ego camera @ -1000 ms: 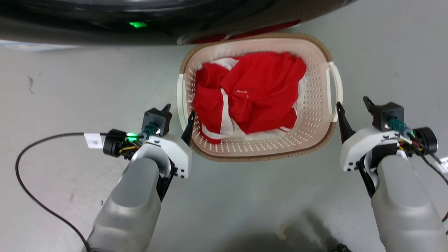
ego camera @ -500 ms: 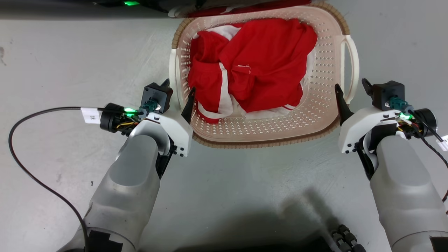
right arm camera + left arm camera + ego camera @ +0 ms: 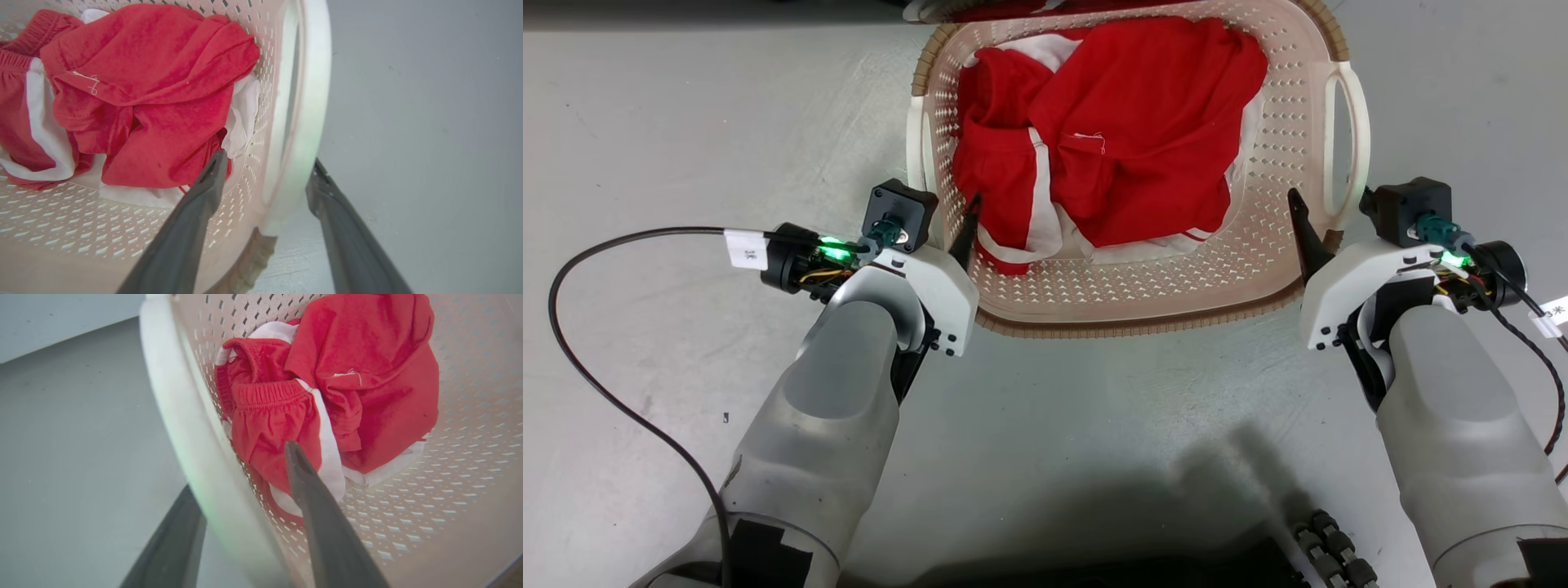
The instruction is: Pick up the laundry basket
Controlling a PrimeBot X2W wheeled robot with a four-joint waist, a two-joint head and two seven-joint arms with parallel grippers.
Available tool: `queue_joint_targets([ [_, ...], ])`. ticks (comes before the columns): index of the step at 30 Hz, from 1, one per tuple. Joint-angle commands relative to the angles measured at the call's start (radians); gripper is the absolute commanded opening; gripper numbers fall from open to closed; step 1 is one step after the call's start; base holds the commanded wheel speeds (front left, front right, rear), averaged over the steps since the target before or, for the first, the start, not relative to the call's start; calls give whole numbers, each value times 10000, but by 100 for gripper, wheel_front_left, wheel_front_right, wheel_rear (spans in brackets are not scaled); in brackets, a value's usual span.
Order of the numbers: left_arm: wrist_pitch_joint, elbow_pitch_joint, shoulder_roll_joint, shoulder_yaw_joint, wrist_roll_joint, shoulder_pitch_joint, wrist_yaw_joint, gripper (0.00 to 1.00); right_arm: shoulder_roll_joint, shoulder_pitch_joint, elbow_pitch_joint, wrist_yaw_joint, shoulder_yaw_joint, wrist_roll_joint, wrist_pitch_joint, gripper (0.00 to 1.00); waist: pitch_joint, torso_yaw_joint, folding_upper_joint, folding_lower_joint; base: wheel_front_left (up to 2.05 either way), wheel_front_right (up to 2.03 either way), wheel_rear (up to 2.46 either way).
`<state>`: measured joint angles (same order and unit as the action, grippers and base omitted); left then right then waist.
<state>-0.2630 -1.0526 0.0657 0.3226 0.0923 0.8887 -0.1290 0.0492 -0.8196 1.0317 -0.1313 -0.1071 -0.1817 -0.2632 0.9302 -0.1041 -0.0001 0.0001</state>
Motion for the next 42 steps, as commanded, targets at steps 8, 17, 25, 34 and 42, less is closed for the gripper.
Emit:
queue_joint_targets([
  [8,-28,-165,18,226,83,198,-58,0,37,-167,-10,7,289,69,-49,0,-44,41,1,-1,0,0,0],
  [17,-28,-374,-107,568,472,-68,-61,0,37,50,148,7,227,-163,-49,0,-568,201,1,-1,0,0,0],
  [25,-26,-981,-156,1068,1098,-417,-64,0,34,299,732,7,235,-401,-52,0,-1478,409,1,-1,0,0,0],
  [34,340,-1371,-197,2284,2649,-1159,-70,0,21,648,1563,7,589,-515,-60,0,-3052,688,1,-1,0,0,0],
  [42,926,-1409,-206,3125,4056,-1883,-71,0,7,1166,2285,7,864,-460,-46,0,-4494,995,1,-1,0,0,0],
])
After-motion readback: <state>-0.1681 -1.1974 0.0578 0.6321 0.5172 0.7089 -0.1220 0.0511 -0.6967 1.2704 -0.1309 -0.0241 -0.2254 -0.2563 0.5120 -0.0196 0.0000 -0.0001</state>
